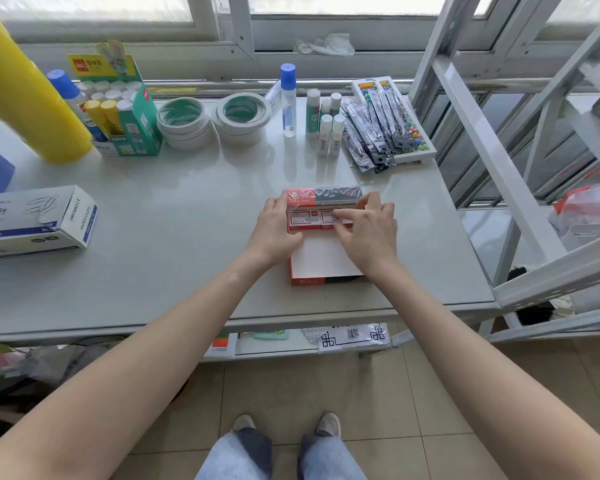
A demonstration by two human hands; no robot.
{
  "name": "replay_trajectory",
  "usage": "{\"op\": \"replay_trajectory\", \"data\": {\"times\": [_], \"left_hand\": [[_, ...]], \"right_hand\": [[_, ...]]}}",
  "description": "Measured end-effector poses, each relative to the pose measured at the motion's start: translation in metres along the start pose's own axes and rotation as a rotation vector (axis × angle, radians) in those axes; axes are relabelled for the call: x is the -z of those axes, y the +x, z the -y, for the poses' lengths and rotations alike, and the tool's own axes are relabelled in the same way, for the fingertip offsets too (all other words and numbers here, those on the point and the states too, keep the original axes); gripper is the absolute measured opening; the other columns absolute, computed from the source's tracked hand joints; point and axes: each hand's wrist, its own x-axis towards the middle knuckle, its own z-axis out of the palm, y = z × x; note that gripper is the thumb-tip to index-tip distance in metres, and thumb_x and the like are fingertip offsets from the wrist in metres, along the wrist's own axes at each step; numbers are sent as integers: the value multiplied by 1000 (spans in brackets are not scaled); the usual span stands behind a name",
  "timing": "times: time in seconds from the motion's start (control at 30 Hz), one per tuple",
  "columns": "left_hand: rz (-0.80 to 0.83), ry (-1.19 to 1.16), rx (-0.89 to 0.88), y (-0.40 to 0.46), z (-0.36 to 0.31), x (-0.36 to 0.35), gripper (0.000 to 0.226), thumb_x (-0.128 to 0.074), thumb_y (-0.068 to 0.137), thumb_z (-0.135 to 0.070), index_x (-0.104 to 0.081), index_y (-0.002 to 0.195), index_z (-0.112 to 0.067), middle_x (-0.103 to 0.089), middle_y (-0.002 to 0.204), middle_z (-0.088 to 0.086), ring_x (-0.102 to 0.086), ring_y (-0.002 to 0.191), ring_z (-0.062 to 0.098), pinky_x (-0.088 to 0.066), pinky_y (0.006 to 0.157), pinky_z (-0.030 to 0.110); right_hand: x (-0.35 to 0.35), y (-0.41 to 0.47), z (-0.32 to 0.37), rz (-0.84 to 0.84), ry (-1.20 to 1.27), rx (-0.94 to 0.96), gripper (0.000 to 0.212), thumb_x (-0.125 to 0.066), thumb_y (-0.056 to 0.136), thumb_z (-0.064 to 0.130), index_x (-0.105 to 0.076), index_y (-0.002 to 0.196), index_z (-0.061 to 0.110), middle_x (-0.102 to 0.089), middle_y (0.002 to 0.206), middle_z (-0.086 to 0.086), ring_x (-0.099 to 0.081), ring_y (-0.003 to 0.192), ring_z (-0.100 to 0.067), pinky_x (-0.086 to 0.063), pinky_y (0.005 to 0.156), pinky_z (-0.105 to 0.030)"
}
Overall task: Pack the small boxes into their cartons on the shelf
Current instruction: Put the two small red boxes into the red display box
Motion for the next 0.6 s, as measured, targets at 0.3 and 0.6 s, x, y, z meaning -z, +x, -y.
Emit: {"op": "replay_trajectory", "data": {"times": [0.3, 0.6], "left_hand": [[-45, 72, 53, 0, -8, -7, 95, -74, 73, -39, -21, 144, -4, -37, 134, 17, -37, 126, 32, -30, 111, 38], [-164, 146, 87, 3, -16, -9, 85, -76, 69, -45, -34, 129, -3, -40, 128, 15, -42, 118, 34, -35, 101, 37]], "right_hand": [[8, 10, -11, 10, 320, -137, 65, -71, 79, 23, -38, 134, 10, -39, 128, -19, -52, 112, -37, -41, 98, -37], [4, 14, -9, 80, 254, -140, 51, -71, 79, 33, -51, 118, 6, -56, 120, -17, -53, 112, -34, -42, 91, -37]]}}
